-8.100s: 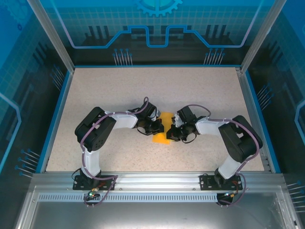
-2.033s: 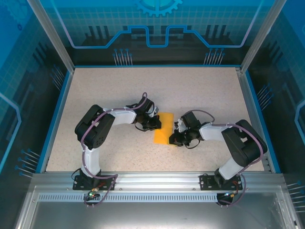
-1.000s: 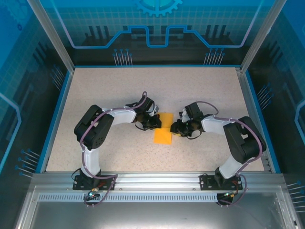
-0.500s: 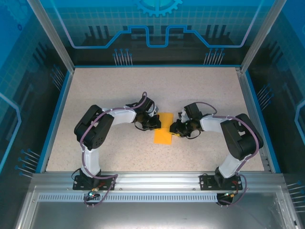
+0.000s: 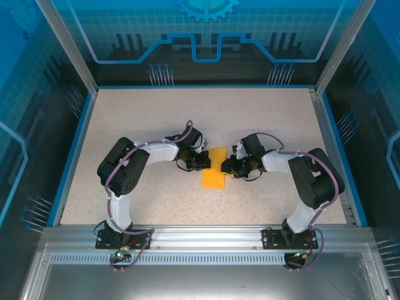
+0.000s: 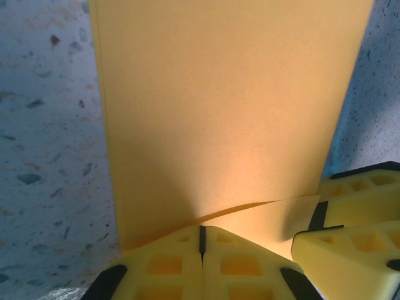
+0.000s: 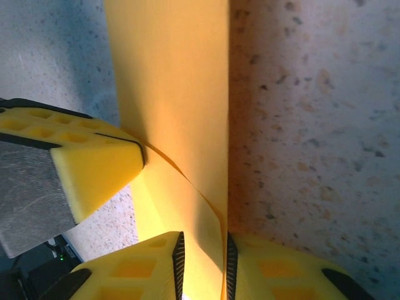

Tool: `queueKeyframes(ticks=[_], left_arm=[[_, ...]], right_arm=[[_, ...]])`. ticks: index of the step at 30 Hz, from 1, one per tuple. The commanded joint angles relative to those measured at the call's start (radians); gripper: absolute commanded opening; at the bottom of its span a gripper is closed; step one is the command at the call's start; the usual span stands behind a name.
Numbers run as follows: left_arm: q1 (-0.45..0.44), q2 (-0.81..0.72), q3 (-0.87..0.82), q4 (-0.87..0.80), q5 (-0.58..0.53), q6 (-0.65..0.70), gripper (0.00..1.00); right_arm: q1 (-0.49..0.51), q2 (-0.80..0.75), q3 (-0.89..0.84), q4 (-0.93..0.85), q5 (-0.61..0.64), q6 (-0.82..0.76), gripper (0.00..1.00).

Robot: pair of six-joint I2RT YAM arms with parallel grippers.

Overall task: Fold a paper plane with a square sheet of paper (pick it up from the middle)
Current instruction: Turn over the paper at the center of the table.

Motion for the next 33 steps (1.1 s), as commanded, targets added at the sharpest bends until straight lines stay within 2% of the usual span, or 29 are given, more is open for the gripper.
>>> queueKeyframes(ticks=[1,4,10,13,16,20,25,30,33], left_arm=[[0.001,-0.042,0.017,-0.017,-0.005,-0.013,0.05],[0.000,-0.096,-0.005,0.019,0.009,-0.032,0.09],[0.001,-0.249,-0.052,-0.012,-0.096,-0.021,0.19],[0.002,-0.332,-0.091,-0.024,-0.178,-0.026,0.21],[0.002,-0.440,-0.149,-0.015,-0.277,-0.041,0.27],[0.003,-0.549,-0.225,-0.008,-0.401,-0.071,0.29],[0.006,-0.676,-0.315,0.011,-0.524,-0.127,0.32],[0.011,-0.798,-0.385,-0.004,-0.673,-0.176,0.38],[0.014,-0.862,-0.420,-0.031,-0.757,-0.212,0.39]], right_arm=[[0.002,0.001,-0.010,0.026,-0.039,0.002,0.22],[0.001,-0.007,-0.015,0.033,-0.045,-0.001,0.16],[-0.002,-0.068,0.004,-0.004,-0.059,-0.014,0.07],[-0.002,-0.118,0.033,-0.089,-0.033,-0.044,0.04],[0.002,-0.185,0.082,-0.241,0.050,-0.092,0.03],[0.022,-0.273,0.186,-0.489,0.231,-0.158,0.03],[0.100,-0.322,0.369,-0.829,0.581,-0.205,0.04],[0.239,-0.257,0.590,-1.201,1.054,-0.103,0.04],[0.307,-0.174,0.681,-1.340,1.195,-0.017,0.04]])
